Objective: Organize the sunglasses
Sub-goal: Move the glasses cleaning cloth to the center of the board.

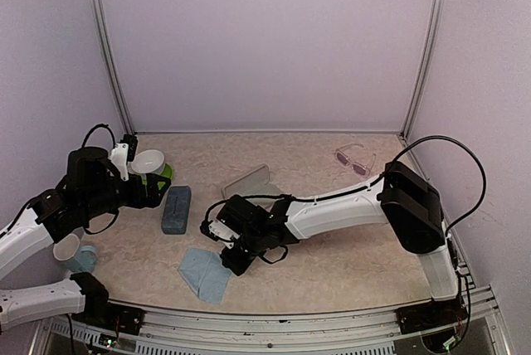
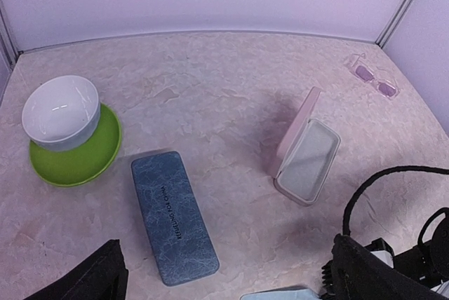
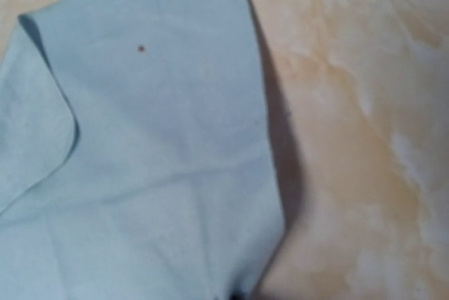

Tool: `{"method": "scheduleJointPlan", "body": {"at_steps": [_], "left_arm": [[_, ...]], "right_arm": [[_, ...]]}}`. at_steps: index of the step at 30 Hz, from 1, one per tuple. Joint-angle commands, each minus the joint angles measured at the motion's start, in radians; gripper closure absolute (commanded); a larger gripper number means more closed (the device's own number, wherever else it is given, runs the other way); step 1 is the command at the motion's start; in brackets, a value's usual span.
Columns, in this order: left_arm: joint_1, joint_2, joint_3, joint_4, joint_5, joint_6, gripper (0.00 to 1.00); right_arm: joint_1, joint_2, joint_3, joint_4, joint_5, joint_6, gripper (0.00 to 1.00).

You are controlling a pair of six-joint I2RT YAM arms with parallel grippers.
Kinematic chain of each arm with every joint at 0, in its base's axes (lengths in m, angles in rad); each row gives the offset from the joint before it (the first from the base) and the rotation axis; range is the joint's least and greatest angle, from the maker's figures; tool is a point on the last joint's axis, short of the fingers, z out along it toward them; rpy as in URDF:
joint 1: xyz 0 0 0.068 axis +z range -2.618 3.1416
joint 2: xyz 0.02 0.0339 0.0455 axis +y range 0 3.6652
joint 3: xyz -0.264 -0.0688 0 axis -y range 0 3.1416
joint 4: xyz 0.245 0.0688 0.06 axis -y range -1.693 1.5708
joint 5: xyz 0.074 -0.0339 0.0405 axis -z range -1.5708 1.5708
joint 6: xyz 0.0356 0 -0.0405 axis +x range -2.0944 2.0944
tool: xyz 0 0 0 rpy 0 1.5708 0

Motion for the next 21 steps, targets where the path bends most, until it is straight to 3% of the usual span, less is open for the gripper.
{"method": "scheduleJointPlan", "body": {"at_steps": [1, 13, 21], "left_arm": [[0.005, -0.007, -0.014, 0.019, -0.024, 0.007, 0.01], [-0.020, -0.003, -0.022, 0.023, 0.009, 0.008, 0.01], [-0.042, 0.079, -0.040, 0.066, 0.175, 0.018, 0.04]], "right_arm": [[0.012, -0.049, -0.077, -0.019, 0.044, 0.011, 1.00], [-0.027, -0.241, -0.356, -0.015, 0.121, -0.021, 1.00], [-0.106, -0.334, -0.469, -0.016, 0.135, -0.075, 1.00]]}}
